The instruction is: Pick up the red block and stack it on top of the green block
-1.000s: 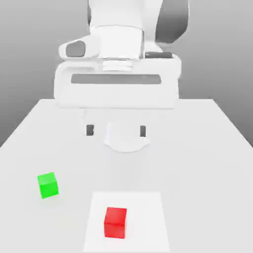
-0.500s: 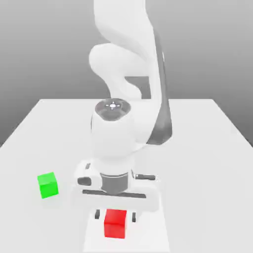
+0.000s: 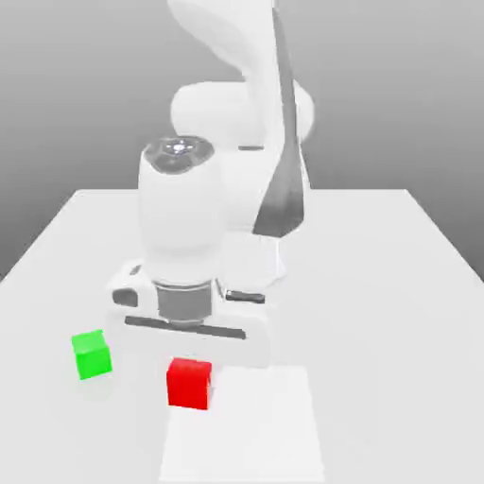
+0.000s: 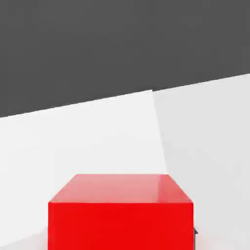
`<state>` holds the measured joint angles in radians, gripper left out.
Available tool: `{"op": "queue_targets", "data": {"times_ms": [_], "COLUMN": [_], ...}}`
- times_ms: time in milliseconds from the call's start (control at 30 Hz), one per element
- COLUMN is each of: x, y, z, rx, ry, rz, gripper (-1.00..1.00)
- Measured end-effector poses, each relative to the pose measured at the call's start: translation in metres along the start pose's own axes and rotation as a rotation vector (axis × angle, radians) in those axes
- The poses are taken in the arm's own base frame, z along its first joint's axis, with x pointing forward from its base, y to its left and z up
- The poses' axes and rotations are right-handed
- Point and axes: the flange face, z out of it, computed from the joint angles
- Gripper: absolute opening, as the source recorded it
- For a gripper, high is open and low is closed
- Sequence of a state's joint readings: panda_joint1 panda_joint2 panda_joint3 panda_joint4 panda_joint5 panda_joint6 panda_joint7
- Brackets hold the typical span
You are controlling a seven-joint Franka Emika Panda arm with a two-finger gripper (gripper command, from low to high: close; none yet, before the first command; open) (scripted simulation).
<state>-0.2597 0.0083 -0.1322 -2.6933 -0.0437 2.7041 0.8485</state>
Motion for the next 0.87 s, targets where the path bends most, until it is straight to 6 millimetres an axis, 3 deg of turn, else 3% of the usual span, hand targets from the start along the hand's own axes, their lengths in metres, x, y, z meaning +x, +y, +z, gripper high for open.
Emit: {"op": "queue_targets", "data": {"times_ms": [33,167,233,400,433,667,867], "x": [0.018,0.039,0.042,0.041,0.041,0.041,0.043], "y": [0.029,0.104,0.116,0.12,0.121,0.121,0.122], "z": [-0.003,-0.013,-0.002,0.044,0.049,0.048,-0.004], "rx": [-0.001,0.006,0.01,0.011,0.01,0.01,0.011], "ry": [-0.001,-0.013,-0.017,-0.019,-0.018,-0.018,-0.019], "rz": [0.077,0.252,0.285,0.295,0.296,0.297,0.297], "gripper": [-1.0,-1.0,-1.0,-1.0,1.0,1.0,1.0]}}
